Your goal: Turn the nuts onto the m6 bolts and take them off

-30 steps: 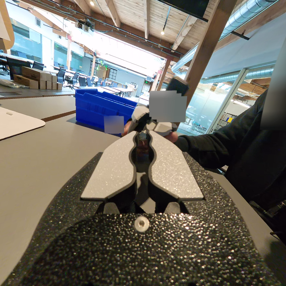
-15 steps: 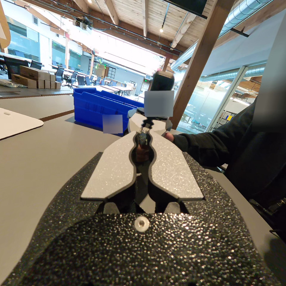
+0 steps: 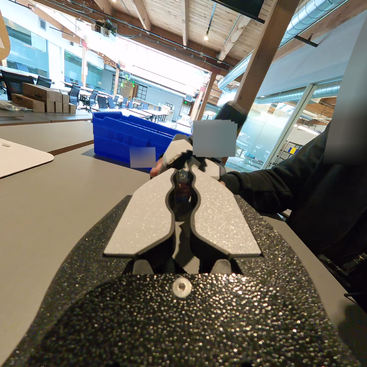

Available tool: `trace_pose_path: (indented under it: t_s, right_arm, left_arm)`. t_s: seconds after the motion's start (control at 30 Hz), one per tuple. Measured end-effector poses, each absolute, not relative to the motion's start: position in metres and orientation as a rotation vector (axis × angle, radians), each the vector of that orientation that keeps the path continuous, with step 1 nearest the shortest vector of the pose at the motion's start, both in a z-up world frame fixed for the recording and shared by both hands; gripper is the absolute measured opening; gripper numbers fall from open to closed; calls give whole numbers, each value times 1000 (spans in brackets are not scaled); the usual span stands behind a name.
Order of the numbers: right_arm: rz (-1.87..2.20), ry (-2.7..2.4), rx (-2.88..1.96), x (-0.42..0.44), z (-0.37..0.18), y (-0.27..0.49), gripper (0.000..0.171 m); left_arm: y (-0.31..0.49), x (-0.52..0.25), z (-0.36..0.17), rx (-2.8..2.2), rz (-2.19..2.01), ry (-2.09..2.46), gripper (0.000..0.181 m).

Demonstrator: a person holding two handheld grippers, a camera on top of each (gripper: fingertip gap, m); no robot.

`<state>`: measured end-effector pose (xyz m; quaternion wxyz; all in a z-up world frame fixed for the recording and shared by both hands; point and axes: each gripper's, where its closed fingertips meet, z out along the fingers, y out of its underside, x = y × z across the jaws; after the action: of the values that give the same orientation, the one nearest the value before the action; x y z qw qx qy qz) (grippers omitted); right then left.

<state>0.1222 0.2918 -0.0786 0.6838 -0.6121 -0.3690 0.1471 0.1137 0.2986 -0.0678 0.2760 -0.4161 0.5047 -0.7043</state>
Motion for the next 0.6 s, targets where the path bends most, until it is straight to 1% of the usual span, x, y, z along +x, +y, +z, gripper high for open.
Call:
trace_pose_path:
  t_s: [0.17,0.3,0.33,0.4,0.47,0.6]
  right_arm:
    - [675,-714,-1444,121,-75,290,28]
    - [770,-677,-1481,121,-77,291,17]
    - [771,-687,-1487,120,-78,290,12]
    - [700,-730,-1485,118,-80,290,10]
    - [541,-797,-1455,118,-82,290,10]
    - [-23,-933,-1322,126,-78,295,10]
  left_arm:
    - [298,114,-68,-1117,-1890,1357,10]
    - [298,114,-68,-1116,-1887,1364,10]
    - [298,114,-69,-1120,-1884,1361,10]
    - [298,114,-68,-1119,-1888,1359,10]
    - [298,114,-68,-1119,-1888,1361,10]
    - [299,116,-69,-1134,-1880,1359,10]
